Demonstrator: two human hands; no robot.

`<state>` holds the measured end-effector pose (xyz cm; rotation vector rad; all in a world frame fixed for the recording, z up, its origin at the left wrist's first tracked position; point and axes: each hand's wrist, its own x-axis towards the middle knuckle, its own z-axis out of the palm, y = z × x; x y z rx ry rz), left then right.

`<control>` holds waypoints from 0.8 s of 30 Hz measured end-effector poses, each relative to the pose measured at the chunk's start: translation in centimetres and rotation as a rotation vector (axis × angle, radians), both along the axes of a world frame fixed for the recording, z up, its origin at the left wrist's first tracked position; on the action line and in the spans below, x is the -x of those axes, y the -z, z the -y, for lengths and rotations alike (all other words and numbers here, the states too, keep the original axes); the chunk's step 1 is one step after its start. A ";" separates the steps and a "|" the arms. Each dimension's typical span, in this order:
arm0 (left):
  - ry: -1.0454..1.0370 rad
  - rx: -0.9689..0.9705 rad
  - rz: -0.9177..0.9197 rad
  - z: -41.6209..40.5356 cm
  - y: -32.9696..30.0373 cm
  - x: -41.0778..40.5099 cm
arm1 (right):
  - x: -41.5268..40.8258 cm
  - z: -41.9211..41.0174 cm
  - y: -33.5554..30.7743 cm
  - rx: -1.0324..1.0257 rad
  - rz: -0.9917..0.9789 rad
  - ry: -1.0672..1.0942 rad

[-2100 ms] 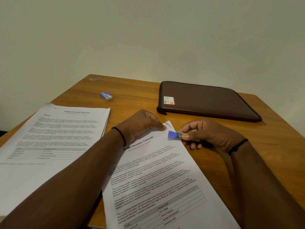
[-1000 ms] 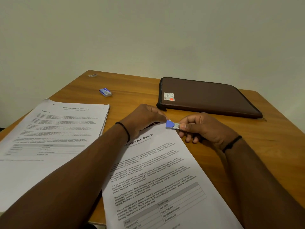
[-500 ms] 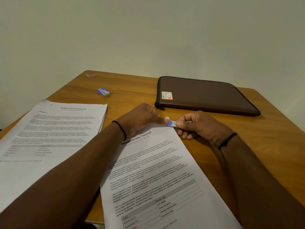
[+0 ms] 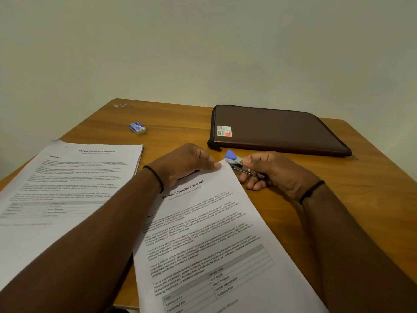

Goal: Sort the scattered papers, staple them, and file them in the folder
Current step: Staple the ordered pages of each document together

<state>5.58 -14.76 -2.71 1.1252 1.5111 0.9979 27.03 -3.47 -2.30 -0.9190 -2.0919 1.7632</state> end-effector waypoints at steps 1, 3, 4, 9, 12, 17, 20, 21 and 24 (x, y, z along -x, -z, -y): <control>-0.014 -0.008 0.008 -0.1 0.0 -0.1 | -0.1 0.0 0.0 -0.002 0.001 -0.009; -0.040 -0.020 0.001 -0.1 0.0 -0.3 | -0.3 0.0 -0.2 0.000 0.003 -0.036; -0.051 -0.018 -0.015 -0.1 0.0 -0.4 | -0.4 0.0 -0.2 0.002 0.003 -0.049; -0.095 -0.032 -0.059 -0.5 0.2 -0.6 | -0.9 -0.2 -0.3 0.029 -0.009 -0.085; -0.104 -0.050 -0.064 -0.6 0.2 -0.8 | -0.9 -0.3 -0.3 0.029 0.013 -0.109; -0.129 -0.045 -0.081 -0.6 0.1 -0.9 | -0.8 -0.5 0.1 0.050 -0.013 -0.096; -0.155 -0.023 -0.055 -0.6 0.1 -1.2 | -1.4 -0.8 0.1 0.096 -0.040 -0.099; -0.157 -0.020 -0.049 -0.6 0.0 -1.3 | -1.6 -0.8 -0.1 0.105 -0.032 -0.109; -0.156 -0.021 -0.046 -0.7 -0.1 -1.2 | -1.6 -0.7 -0.4 0.076 0.020 -0.147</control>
